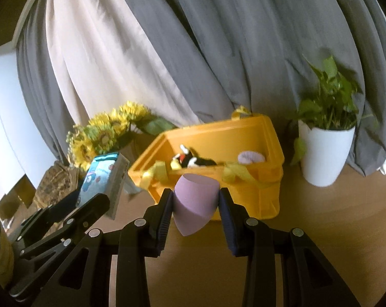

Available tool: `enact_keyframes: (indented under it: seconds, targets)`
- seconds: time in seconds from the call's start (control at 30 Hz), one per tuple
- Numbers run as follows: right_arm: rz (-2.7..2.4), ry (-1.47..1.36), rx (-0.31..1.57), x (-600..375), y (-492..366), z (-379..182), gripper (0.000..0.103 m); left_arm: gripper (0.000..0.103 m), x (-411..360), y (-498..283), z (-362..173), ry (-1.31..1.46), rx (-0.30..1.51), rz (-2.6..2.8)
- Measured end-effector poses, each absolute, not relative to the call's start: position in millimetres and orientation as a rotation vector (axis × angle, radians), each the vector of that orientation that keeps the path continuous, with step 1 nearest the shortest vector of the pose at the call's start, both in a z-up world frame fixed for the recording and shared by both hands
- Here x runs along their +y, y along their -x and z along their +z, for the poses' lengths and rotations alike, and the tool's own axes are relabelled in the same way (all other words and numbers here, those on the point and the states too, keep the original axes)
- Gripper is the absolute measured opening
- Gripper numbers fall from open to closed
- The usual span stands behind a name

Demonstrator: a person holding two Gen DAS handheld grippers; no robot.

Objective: Organize soft objects
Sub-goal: 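Lift the tissue pack and pink sponge and carry both over the orange crate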

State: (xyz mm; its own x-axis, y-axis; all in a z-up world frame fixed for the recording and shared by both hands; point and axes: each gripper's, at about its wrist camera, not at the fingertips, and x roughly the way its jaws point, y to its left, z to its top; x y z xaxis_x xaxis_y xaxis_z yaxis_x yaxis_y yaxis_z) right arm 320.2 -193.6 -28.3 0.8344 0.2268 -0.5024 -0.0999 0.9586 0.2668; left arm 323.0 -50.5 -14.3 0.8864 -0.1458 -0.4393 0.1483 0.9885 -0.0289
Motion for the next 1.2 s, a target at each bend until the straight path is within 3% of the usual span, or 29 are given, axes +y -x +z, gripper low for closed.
enact_keyframes:
  seconds: [0.63, 1.2]
  targets:
    - [0.117, -0.207, 0.442, -197, -361, 9, 0.038, 0.051, -61, -377, 22, -0.04, 0.346, -0.221]
    - [0.084, -0.193, 0.474, -215, -428, -4, 0.038, 0.051, -82, -450, -1, -0.055, 0.404, -0.249]
